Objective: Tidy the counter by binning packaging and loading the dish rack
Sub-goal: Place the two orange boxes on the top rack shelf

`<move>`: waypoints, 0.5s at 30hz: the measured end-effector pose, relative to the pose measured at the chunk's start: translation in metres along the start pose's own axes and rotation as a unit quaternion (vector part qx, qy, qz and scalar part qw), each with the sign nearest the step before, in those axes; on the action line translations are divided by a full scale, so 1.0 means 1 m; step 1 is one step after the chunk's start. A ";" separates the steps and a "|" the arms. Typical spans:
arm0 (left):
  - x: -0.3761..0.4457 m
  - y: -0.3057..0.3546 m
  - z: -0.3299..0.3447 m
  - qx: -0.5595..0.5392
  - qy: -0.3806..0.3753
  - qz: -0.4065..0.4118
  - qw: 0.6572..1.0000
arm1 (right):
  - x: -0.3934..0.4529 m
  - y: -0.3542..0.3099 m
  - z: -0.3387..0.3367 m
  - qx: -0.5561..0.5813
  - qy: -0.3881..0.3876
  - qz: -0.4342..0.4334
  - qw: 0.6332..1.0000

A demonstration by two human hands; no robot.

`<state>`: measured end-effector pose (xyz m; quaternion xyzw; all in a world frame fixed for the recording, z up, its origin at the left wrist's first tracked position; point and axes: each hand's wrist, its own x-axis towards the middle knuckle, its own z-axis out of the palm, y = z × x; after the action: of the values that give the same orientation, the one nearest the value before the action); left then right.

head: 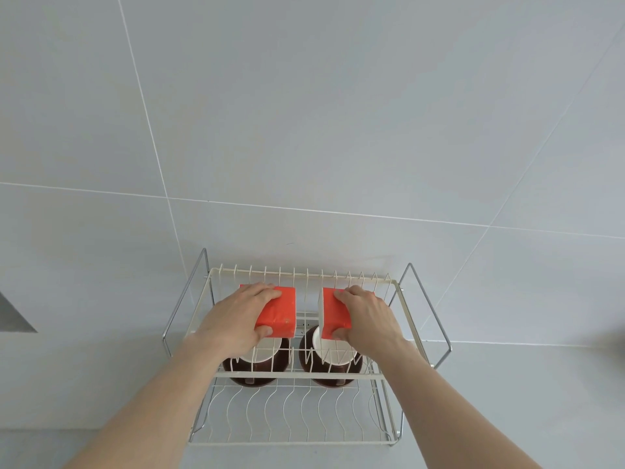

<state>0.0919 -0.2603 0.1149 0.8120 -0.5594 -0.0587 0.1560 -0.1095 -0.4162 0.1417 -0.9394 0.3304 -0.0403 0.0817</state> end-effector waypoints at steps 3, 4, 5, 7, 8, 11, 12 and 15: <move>-0.001 0.000 0.001 -0.001 0.002 -0.001 1.000 | 0.000 0.000 0.000 -0.005 -0.001 0.000 1.000; -0.001 0.001 0.001 -0.003 0.002 -0.001 1.000 | 0.000 0.000 0.000 -0.006 -0.003 0.000 1.000; -0.001 0.001 0.001 -0.006 0.003 -0.001 1.000 | 0.000 0.000 0.001 -0.006 -0.003 0.001 1.000; -0.001 0.000 0.001 -0.006 0.003 -0.001 1.000 | 0.000 -0.001 0.001 -0.006 -0.002 0.005 1.000; -0.001 0.001 0.001 -0.006 0.002 -0.002 1.000 | 0.000 -0.001 0.001 -0.006 -0.002 0.007 1.000; 0.000 0.002 0.000 -0.007 0.005 -0.004 1.000 | 0.000 -0.001 0.000 -0.006 0.001 0.005 1.000; 0.000 0.002 0.000 -0.008 0.005 -0.006 1.000 | 0.000 -0.001 0.000 -0.008 0.001 0.005 1.000; -0.001 -0.001 0.000 -0.010 0.003 -0.001 1.000 | 0.000 -0.004 0.001 -0.012 0.002 0.008 1.000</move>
<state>0.0927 -0.2592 0.1144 0.8111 -0.5573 -0.0625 0.1659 -0.1071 -0.4133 0.1413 -0.9377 0.3383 -0.0373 0.0703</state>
